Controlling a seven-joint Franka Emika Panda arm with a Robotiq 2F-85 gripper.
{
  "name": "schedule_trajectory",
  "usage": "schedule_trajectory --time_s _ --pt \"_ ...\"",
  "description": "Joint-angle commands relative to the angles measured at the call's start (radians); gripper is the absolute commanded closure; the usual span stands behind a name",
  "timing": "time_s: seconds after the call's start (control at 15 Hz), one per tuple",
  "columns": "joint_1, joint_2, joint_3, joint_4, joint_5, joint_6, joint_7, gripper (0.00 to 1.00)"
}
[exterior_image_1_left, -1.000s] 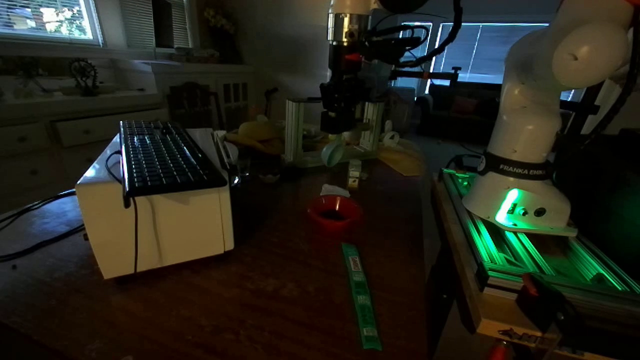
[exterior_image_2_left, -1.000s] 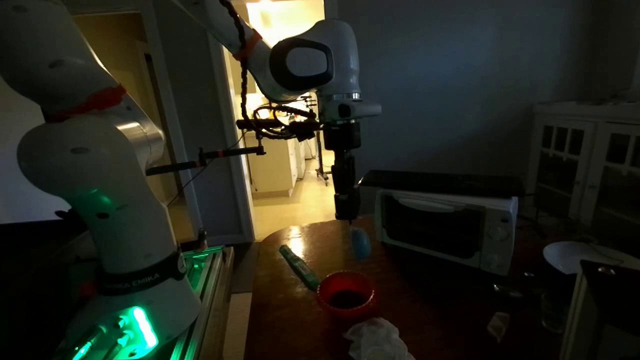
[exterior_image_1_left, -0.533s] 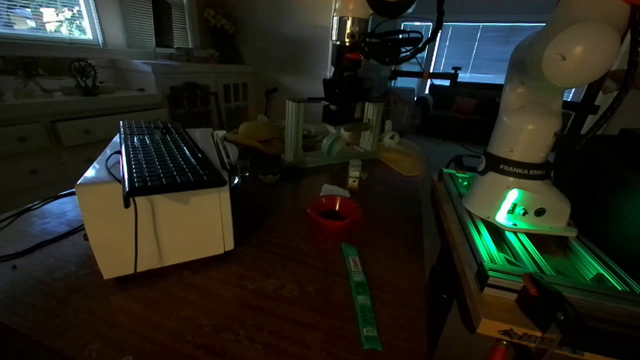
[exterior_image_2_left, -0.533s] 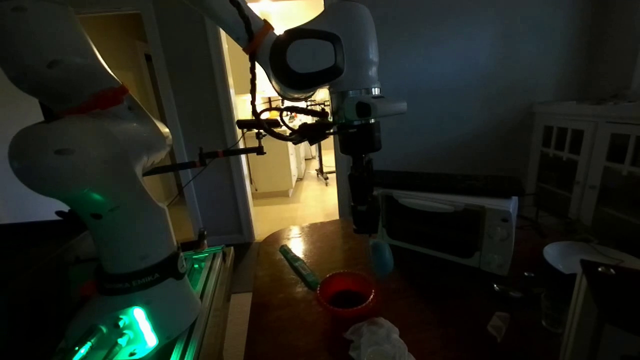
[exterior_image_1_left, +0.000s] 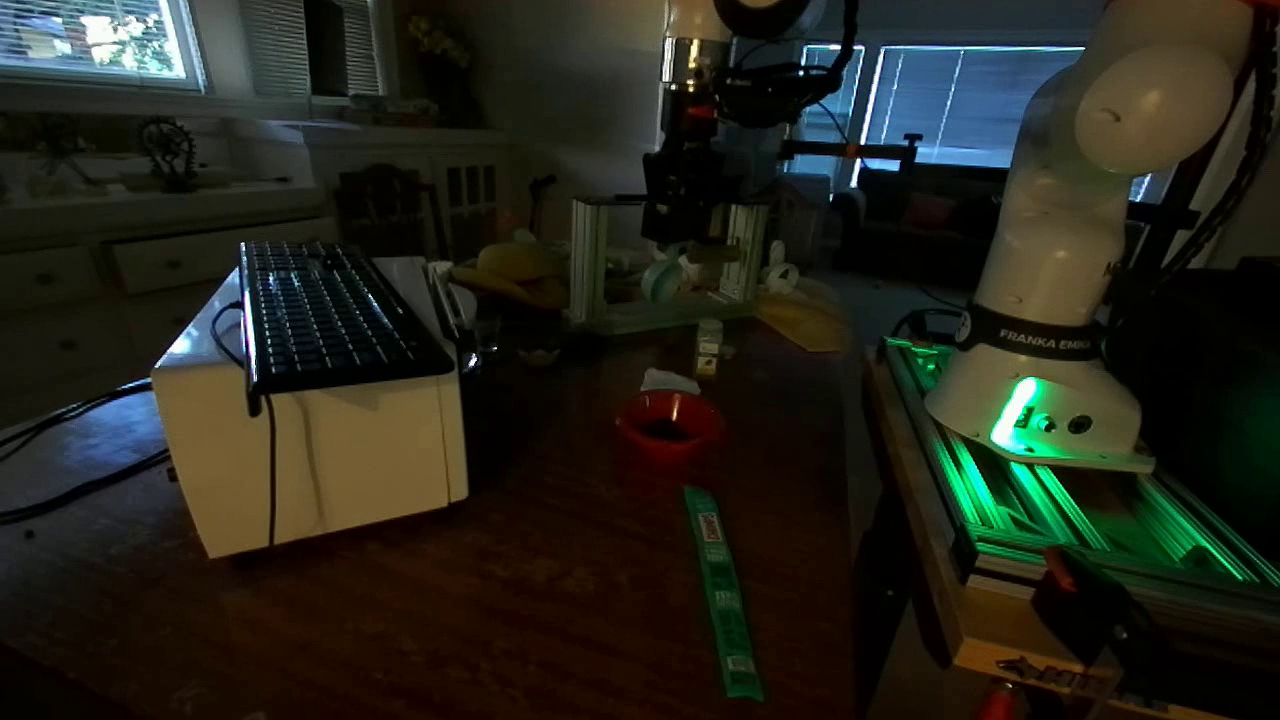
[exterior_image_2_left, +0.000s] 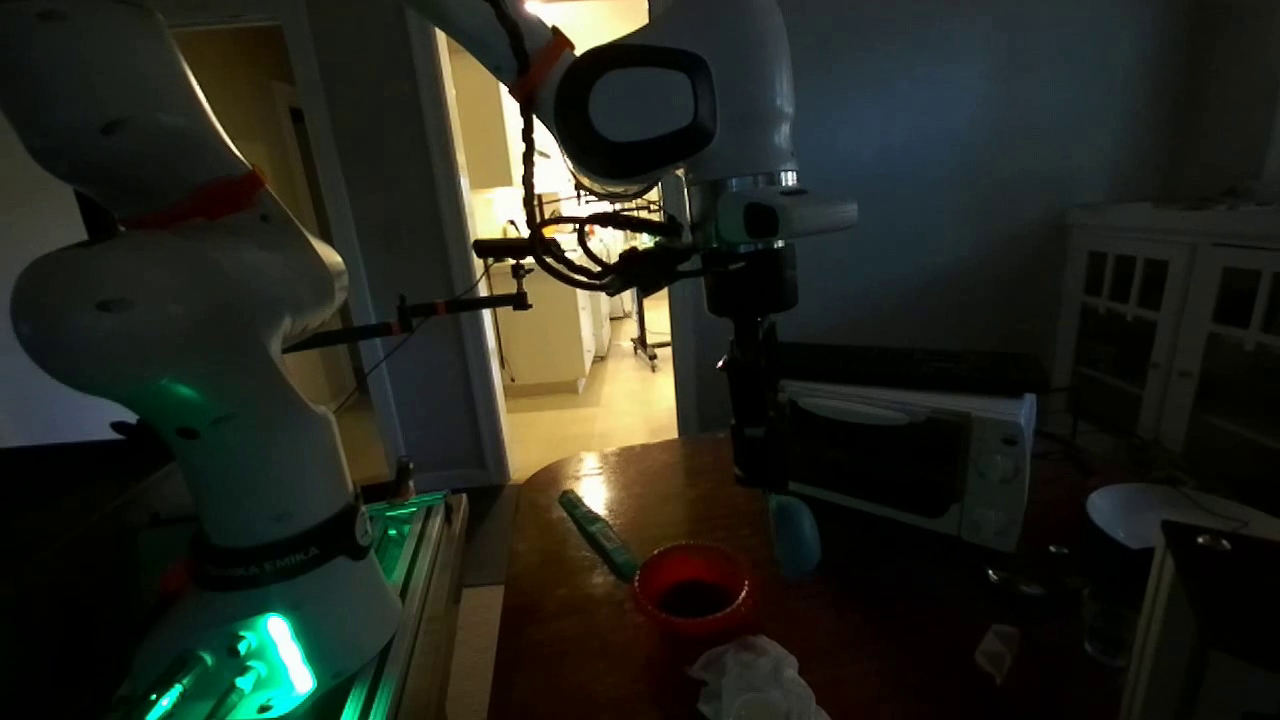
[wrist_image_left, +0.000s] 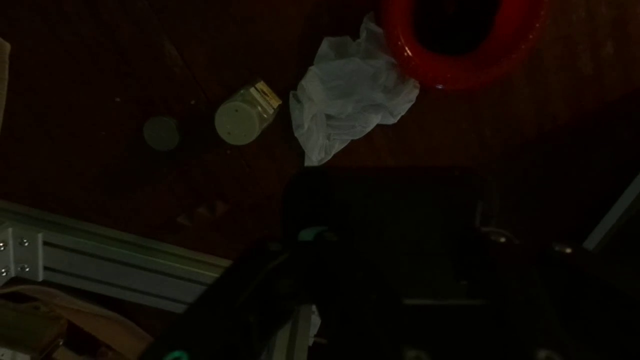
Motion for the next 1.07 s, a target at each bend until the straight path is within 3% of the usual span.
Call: schedule_trajectory --time_s 0.0,0.07,0.13,0.53,1.0 --pt "-0.005 0.000 0.008 0.001 0.002 -0.002 -0.002 0.53" --pt "-0.005 0.000 0.008 0.001 0.002 -0.002 -0.002 0.53" --pt "-0.005 0.000 0.008 0.001 0.002 -0.002 -0.002 0.78" --pt "-0.053 0.162 -0.033 0.145 -0.018 0.001 0.033 0.78" --pt "-0.061 0.344 -0.124 0.350 0.014 -0.046 0.016 0.78"
